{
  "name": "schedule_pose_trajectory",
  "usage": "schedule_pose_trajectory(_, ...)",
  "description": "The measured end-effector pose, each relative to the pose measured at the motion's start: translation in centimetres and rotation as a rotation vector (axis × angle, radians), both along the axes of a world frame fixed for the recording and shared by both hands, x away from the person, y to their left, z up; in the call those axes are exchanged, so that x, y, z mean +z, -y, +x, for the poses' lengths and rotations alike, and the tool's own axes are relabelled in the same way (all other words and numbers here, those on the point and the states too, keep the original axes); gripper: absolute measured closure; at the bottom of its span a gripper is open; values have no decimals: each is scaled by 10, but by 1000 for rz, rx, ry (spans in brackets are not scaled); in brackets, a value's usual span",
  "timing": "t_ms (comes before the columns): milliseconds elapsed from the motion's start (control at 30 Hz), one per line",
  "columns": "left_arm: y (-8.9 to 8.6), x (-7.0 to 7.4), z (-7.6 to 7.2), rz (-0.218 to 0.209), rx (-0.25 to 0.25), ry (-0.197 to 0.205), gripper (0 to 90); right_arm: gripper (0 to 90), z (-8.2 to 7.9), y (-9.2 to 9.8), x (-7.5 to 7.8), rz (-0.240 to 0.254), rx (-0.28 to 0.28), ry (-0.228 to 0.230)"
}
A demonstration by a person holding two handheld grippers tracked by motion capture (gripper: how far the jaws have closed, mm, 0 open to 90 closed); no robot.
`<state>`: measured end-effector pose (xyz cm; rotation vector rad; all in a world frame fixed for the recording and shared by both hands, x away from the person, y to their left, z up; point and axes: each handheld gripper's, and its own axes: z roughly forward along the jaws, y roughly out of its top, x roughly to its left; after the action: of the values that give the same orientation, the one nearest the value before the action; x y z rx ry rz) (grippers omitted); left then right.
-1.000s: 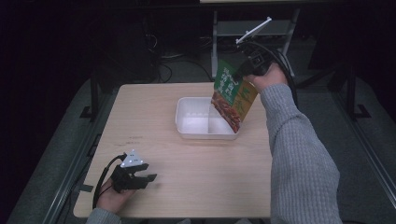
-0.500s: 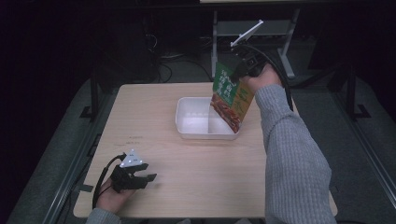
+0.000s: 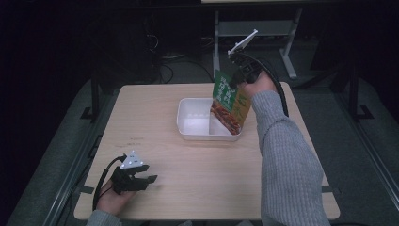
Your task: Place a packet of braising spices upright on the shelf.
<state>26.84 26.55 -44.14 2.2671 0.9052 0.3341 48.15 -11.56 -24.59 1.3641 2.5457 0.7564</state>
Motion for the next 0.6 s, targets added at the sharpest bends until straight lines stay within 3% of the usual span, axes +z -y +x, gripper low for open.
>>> schedule_pose_trajectory(600, 1, 0, 0, 1, -2, -3, 455, 891, -2, -4, -6, 2, -13, 38)
